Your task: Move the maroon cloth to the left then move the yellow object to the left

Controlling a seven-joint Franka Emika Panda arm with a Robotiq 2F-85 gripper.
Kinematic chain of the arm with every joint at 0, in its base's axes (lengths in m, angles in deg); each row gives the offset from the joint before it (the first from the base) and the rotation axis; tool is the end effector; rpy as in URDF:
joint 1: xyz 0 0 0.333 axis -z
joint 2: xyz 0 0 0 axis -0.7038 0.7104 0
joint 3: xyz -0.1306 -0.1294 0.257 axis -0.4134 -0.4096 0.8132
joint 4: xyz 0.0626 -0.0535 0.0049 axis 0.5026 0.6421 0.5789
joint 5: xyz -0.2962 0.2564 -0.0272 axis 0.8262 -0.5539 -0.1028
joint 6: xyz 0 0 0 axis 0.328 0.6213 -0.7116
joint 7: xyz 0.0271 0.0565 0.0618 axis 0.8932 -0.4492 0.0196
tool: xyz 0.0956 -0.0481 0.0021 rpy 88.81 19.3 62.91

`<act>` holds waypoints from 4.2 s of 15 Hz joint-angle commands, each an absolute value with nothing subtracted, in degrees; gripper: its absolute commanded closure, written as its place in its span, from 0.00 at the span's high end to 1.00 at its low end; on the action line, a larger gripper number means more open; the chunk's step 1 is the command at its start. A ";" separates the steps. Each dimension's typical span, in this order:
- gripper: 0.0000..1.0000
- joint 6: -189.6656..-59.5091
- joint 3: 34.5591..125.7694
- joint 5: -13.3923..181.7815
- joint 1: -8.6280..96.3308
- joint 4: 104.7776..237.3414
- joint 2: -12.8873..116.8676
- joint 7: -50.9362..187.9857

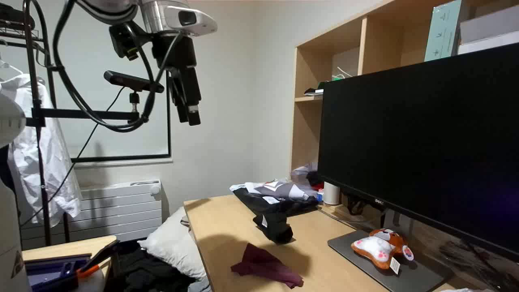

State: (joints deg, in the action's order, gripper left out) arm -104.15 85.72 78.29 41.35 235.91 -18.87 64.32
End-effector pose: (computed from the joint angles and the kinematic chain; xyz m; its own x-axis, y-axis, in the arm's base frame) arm 0.2895 0.0286 0.4907 0.9795 0.0500 0.1950 0.0568 -0.9980 -0.0292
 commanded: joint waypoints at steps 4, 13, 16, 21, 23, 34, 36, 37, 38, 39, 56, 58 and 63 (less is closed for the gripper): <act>1.00 -106.65 85.36 77.30 41.94 234.29 -14.68 65.20; 1.00 -118.84 84.90 80.80 48.50 229.89 3.75 69.23; 1.00 -123.16 85.34 82.29 50.38 229.34 9.87 71.65; 1.00 -130.56 86.14 85.02 52.12 229.82 19.11 79.51; 1.00 -131.46 85.58 84.89 52.48 229.57 23.09 83.01; 1.00 -131.93 80.93 80.90 51.12 226.94 33.65 83.85; 1.00 -131.90 80.92 80.85 51.07 226.81 33.72 83.85; 1.00 -131.90 80.92 80.85 51.05 226.80 33.72 83.85; 1.00 -134.62 81.20 78.84 50.65 227.16 34.45 84.41; 1.00 -134.66 81.41 76.97 50.24 226.85 35.31 83.75; 1.00 -159.84 82.26 71.24 42.50 219.69 60.12 86.53; 1.00 -159.55 82.48 70.68 42.60 219.15 60.60 86.35; 0.60 -158.23 82.29 70.49 42.43 218.61 60.78 86.20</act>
